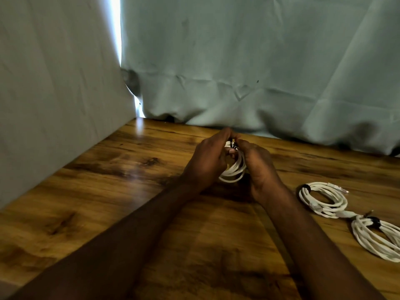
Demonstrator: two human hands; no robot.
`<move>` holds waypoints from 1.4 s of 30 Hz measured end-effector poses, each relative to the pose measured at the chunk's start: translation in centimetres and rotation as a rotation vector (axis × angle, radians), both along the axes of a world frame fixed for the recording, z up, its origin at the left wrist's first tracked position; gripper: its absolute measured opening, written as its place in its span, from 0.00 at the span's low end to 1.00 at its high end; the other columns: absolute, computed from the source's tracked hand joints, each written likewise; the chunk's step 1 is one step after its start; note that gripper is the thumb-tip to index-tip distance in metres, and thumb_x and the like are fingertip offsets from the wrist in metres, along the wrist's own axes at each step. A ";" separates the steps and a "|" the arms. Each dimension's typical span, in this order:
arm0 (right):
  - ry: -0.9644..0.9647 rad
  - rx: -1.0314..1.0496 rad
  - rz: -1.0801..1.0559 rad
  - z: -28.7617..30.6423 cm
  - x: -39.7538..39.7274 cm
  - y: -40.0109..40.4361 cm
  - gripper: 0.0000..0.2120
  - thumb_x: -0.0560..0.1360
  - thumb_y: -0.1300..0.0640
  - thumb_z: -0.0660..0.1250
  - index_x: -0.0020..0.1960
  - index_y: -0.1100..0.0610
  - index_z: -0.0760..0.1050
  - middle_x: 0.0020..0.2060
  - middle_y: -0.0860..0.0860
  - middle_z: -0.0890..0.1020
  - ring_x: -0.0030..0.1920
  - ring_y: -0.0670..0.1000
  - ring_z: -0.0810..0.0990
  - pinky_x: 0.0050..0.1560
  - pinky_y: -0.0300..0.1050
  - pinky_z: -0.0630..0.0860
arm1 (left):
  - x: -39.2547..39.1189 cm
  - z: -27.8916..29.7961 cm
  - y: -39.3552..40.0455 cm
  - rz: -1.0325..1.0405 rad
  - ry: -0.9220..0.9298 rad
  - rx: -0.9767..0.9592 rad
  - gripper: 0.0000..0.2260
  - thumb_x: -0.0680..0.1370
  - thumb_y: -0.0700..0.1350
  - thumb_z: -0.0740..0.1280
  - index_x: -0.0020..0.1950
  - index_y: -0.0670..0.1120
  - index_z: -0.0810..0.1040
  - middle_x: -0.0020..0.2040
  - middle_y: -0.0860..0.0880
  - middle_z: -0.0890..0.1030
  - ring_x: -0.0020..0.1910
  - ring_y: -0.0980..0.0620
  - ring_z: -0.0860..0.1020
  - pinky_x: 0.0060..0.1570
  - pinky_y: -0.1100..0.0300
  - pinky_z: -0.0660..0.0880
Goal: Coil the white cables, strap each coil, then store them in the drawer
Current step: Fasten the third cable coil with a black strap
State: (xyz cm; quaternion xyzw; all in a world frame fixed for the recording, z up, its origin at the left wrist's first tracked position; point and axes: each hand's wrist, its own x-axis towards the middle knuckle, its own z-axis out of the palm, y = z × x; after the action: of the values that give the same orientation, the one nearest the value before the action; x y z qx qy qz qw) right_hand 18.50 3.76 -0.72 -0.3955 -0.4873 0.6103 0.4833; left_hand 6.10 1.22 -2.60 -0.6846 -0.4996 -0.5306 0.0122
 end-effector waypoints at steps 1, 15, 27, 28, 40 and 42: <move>0.001 0.029 -0.013 -0.1 -0.1 0.0 0.13 0.81 0.53 0.68 0.54 0.63 0.83 0.46 0.61 0.87 0.45 0.62 0.87 0.47 0.53 0.81 | 0.1 0.1 -0.1 -0.005 -0.005 -0.007 0.19 0.73 0.50 0.58 0.60 0.47 0.78 0.51 0.51 0.84 0.49 0.54 0.82 0.49 0.54 0.78; -0.233 0.489 0.007 -1.2 0.3 0.0 0.09 0.84 0.61 0.64 0.49 0.59 0.82 0.38 0.60 0.85 0.38 0.55 0.83 0.40 0.48 0.79 | -1.0 0.3 0.1 -0.039 0.010 -0.124 0.26 0.75 0.54 0.56 0.66 0.48 0.81 0.59 0.48 0.75 0.54 0.52 0.79 0.52 0.49 0.78; -0.319 0.656 -0.015 -0.9 0.8 0.2 0.10 0.83 0.63 0.65 0.46 0.55 0.82 0.38 0.56 0.85 0.38 0.50 0.84 0.41 0.45 0.78 | -1.3 0.7 -0.1 -0.001 -0.013 -0.012 0.23 0.73 0.50 0.59 0.63 0.48 0.83 0.54 0.50 0.84 0.53 0.53 0.81 0.54 0.52 0.77; -0.331 0.671 -0.013 -0.8 0.9 0.2 0.10 0.82 0.63 0.65 0.45 0.55 0.81 0.36 0.55 0.85 0.36 0.48 0.83 0.39 0.43 0.77 | -1.4 0.6 0.0 0.006 0.000 -0.014 0.20 0.74 0.48 0.60 0.61 0.47 0.84 0.53 0.50 0.84 0.52 0.53 0.81 0.53 0.51 0.77; -0.271 0.646 0.021 -0.4 0.9 -0.7 0.09 0.83 0.64 0.64 0.48 0.57 0.82 0.33 0.50 0.83 0.31 0.42 0.79 0.29 0.31 0.70 | -1.3 0.9 -0.2 -0.102 -0.101 -0.044 0.22 0.75 0.35 0.65 0.68 0.49 0.81 0.51 0.48 0.77 0.50 0.56 0.78 0.52 0.62 0.76; -0.286 0.650 0.008 -0.3 0.9 -0.6 0.09 0.83 0.63 0.64 0.47 0.59 0.81 0.32 0.49 0.82 0.29 0.40 0.77 0.27 0.30 0.68 | -1.1 1.1 -0.3 -0.076 -0.208 -0.021 0.23 0.73 0.37 0.67 0.68 0.51 0.81 0.49 0.50 0.80 0.48 0.56 0.81 0.53 0.58 0.78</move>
State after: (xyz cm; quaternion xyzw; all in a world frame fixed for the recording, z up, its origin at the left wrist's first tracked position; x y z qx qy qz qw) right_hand 19.44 3.14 -1.01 -0.3007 -0.7202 0.3638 0.5085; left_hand 5.01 0.96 -1.49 -0.6442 -0.4776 -0.5937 -0.0671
